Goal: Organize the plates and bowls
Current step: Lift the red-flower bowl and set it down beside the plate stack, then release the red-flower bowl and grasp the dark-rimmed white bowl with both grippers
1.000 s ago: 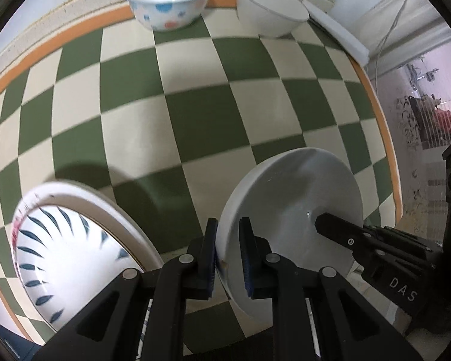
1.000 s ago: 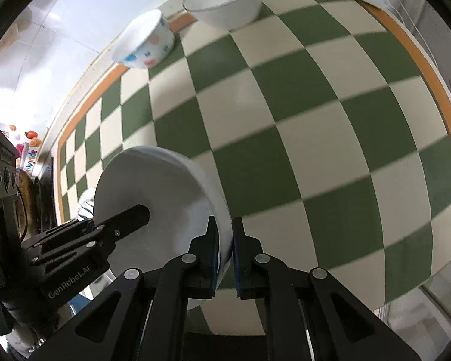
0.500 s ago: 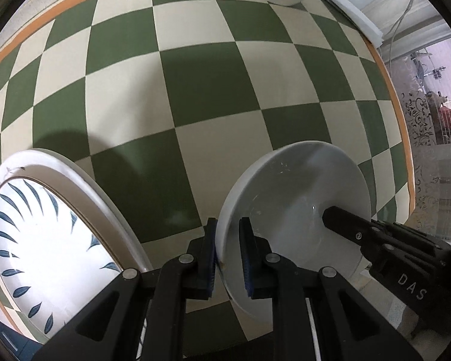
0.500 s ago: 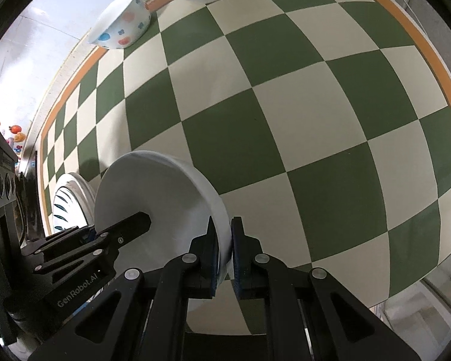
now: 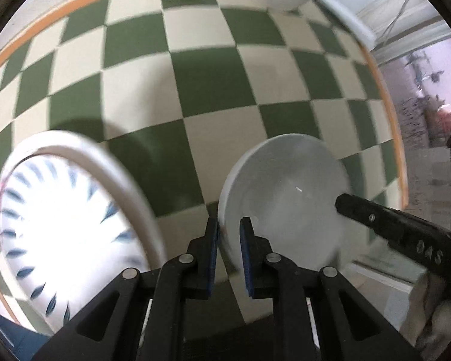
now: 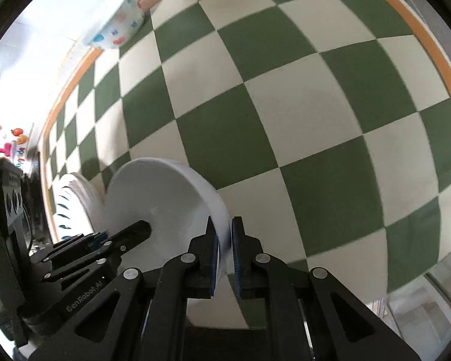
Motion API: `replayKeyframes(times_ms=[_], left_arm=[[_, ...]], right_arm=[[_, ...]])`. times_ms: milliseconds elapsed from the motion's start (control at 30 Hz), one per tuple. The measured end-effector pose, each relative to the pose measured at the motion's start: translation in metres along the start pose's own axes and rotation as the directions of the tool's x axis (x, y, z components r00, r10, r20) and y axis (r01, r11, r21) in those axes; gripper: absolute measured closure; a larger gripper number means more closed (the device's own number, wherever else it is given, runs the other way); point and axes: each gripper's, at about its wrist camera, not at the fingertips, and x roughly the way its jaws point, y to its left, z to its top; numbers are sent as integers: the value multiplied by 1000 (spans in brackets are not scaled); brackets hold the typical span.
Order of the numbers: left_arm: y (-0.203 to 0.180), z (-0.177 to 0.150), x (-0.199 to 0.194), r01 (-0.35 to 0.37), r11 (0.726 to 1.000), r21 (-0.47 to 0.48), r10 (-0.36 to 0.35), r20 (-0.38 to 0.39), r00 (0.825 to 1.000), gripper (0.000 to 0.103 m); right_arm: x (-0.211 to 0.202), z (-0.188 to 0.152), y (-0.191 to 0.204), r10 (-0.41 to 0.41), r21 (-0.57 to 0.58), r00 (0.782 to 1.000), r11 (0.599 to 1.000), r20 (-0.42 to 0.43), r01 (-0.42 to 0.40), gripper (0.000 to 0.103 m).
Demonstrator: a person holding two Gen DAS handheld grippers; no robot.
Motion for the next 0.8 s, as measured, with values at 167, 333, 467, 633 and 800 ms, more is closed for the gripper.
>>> replayKeyframes(times_ms=[167, 333, 467, 633, 800], left_arm=[[9, 1, -74, 2, 1000, -29, 3, 178, 984, 74], [25, 47, -121, -114, 989, -94, 139, 321, 937, 55], [48, 97, -118, -133, 976, -174, 183, 307, 934, 53], [70, 157, -96, -140, 959, -247, 206, 265, 942, 53], [89, 216, -70, -115, 946, -305, 189, 225, 956, 53]], right_arm=[[-65, -11, 0, 17, 2, 993, 1000, 113, -17, 74], [-114, 19, 22, 120, -42, 972, 993, 201, -114, 56], [-112, 72, 52, 173, -99, 966, 983, 192, -157, 55], [-82, 147, 89, 197, -137, 968, 975, 154, -176, 55], [-42, 215, 117, 187, -164, 979, 971, 86, -172, 56]])
